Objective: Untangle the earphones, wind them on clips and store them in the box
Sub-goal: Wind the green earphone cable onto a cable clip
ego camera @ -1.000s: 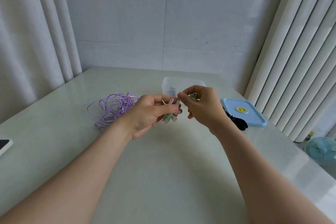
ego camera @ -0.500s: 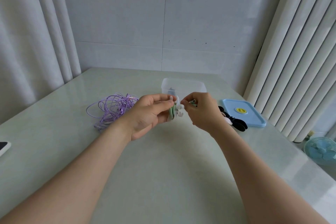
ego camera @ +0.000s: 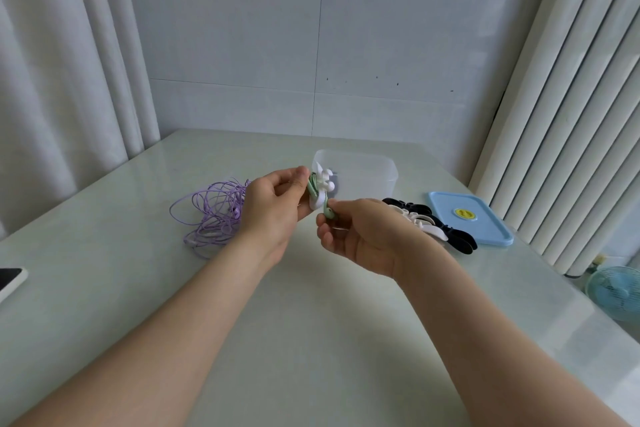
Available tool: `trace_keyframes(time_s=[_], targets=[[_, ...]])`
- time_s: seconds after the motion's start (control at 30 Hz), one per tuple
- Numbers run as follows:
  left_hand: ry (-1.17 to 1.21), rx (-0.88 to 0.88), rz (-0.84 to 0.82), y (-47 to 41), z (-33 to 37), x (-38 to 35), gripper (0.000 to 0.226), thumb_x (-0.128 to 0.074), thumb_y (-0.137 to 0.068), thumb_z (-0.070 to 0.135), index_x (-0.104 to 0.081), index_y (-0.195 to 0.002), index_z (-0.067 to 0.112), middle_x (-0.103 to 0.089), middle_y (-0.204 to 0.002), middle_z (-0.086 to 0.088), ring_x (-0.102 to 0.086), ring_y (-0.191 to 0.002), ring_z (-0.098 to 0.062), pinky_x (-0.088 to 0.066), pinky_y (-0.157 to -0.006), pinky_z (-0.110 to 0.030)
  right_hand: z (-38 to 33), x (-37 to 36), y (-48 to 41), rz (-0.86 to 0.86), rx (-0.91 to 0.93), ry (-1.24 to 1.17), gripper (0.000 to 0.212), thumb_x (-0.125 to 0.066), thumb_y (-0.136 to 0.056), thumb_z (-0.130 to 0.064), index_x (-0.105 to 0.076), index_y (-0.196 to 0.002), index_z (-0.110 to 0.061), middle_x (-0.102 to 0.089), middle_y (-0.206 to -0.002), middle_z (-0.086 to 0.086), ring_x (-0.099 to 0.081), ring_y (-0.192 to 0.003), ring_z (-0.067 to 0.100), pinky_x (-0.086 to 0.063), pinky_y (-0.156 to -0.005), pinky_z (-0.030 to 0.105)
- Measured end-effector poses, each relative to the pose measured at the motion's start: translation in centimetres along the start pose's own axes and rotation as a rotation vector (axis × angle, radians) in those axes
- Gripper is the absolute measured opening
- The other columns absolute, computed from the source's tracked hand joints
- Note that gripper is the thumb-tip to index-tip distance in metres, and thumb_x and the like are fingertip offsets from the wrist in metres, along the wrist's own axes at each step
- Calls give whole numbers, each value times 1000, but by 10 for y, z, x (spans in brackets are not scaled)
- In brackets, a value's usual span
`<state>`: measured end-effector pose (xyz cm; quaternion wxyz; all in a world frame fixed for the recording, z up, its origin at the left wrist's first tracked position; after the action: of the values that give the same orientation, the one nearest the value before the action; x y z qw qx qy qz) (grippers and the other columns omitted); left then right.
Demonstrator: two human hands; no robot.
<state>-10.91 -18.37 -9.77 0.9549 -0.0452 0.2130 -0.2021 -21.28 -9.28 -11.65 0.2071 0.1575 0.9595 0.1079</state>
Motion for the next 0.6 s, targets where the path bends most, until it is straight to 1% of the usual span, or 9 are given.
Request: trace_keyframes(time_s=[0.07,0.13,0.2,0.23,0.3,0.33,0.4,0.5,0.6], targets=[[70,29,10,1,-2,-2,26,-57,-108,17,-67,-110,-7,-80,-100,-15,-77,-84,-21,-63,-76,-28,2,-6,2,-40,-24,-27,22,-46,-109,-7,-64,-105,5,-64,-77,15,-64,-61,23,-58,-56,29],[119,54,15,1,-4,-3,26,-56,-108,17,-65,-112,-7,-79,-98,-13,-77,-80,-19,-62,-71,-26,1,-6,3,-35,-10,-29,23,-50,-108,-7,-68,-101,6,-68,-83,19,-71,-69,27,-63,-65,33],[163,48,17,2,-5,-4,29,-55,-108,15,-60,-119,-11,-79,-104,-16,-78,-89,-22,-62,-75,-28,-3,3,2,22,41,32,19,-58,-105,-7,-70,-107,7,-69,-91,21,-74,-76,29,-64,-71,35],[170,41,15,1,-5,-5,31,-54,-109,14,-56,-123,-13,-78,-108,-17,-78,-95,-23,-62,-77,-29,-6,8,2,58,77,89,18,-61,-103,-8,-70,-110,6,-69,-93,21,-75,-77,27,-64,-72,34],[183,49,4,2,-8,-8,32,-51,-110,14,-52,-128,-13,-77,-110,-18,-78,-99,-24,-62,-77,-28,-14,16,2,129,177,250,17,-64,-102,-9,-72,-106,5,-73,-92,20,-77,-77,26,-64,-71,33],[192,67,-5,3,-10,-10,33,-49,-110,14,-51,-130,-13,-77,-111,-18,-78,-100,-24,-62,-78,-28,-21,17,3,162,247,363,18,-63,-102,-9,-73,-102,5,-74,-92,21,-78,-77,27,-65,-72,34],[184,96,-26,3,-12,-12,37,-46,-112,15,-51,-131,-16,-75,-115,-21,-76,-103,-25,-62,-80,-27,-34,14,8,223,389,587,24,-58,-103,-9,-73,-94,7,-76,-89,23,-79,-74,28,-67,-74,42],[144,92,-38,0,-11,-11,36,-41,-113,15,-57,-122,-17,-73,-120,-25,-74,-100,-26,-63,-84,-28,-44,6,13,281,512,759,28,-56,-99,-13,-74,-85,4,-77,-78,17,-78,-68,24,-66,-75,51],[181,105,-24,1,-12,-10,37,-39,-114,14,-65,-111,-12,-74,-114,-21,-75,-98,-26,-62,-92,-32,-43,6,13,287,530,745,24,-59,-96,-12,-77,-83,-1,-77,-75,12,-79,-70,21,-65,-78,52]])
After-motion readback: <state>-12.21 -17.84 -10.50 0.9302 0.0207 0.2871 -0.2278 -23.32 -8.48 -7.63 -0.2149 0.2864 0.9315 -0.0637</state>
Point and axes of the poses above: each hand's wrist, its own y-axis away from the middle knuckle, its own x-axis out of the back of the hand, z = x × y, the point moved 9 cm from there along -y, towards the middle knuckle
